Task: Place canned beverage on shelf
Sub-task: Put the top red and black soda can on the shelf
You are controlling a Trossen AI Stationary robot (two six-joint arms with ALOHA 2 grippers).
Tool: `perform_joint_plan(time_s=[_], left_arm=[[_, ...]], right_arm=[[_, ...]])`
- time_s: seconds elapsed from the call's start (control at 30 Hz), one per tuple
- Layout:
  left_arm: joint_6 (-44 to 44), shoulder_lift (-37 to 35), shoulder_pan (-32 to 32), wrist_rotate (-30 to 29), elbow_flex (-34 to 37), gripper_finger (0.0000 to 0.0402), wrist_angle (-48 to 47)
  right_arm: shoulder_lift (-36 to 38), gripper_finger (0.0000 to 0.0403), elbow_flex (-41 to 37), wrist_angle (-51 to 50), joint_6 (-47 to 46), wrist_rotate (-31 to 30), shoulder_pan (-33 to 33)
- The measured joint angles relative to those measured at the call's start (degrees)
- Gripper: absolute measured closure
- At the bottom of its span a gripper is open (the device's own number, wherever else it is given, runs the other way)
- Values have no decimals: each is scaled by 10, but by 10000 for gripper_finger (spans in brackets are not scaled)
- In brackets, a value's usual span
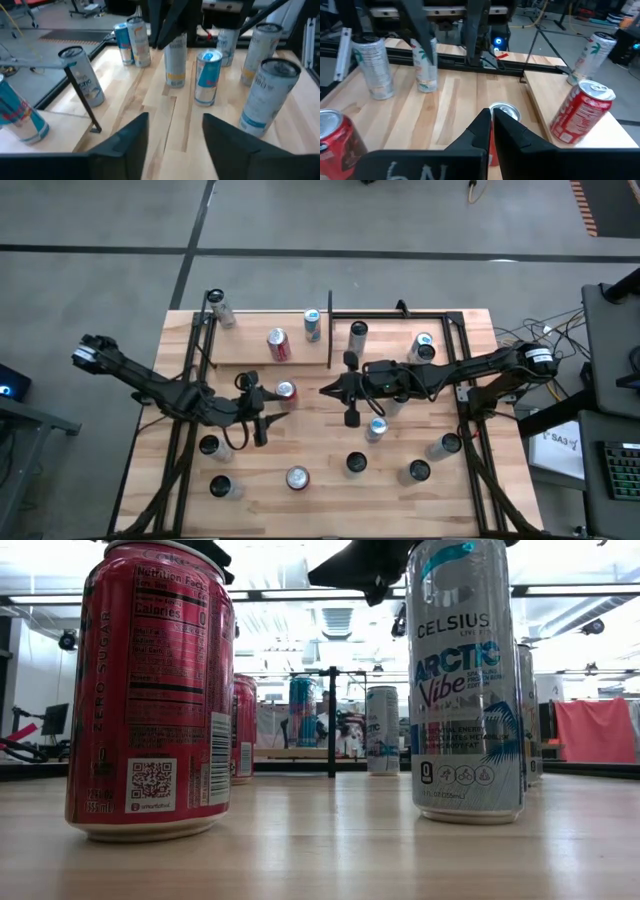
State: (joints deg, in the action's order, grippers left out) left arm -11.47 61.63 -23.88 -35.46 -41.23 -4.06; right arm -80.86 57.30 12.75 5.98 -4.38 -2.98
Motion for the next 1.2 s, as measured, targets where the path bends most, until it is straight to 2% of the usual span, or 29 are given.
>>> perform_joint_plan(time_s=[0.13, 0.27, 0.4, 0.7, 1.07, 1.2], left_arm=[[0, 2, 0, 6, 0, 182, 1], [7, 2, 0, 4, 0, 166, 1], [33, 2, 0, 0, 0, 165, 2], [35, 6, 4, 0, 0, 165, 6], [63, 90, 19, -1, 1, 165, 54], [62, 102, 21, -31, -2, 165, 38]], right_arm=[[0, 392, 0, 0, 0, -8, 0], [0, 392, 0, 0, -10, -8, 0], [0, 392, 0, -1, -15, -8, 0], [0, 392, 0, -1, -15, -8, 0], [0, 392, 0, 0, -30, -7, 0], [0, 392, 0, 1, -25, -7, 0]])
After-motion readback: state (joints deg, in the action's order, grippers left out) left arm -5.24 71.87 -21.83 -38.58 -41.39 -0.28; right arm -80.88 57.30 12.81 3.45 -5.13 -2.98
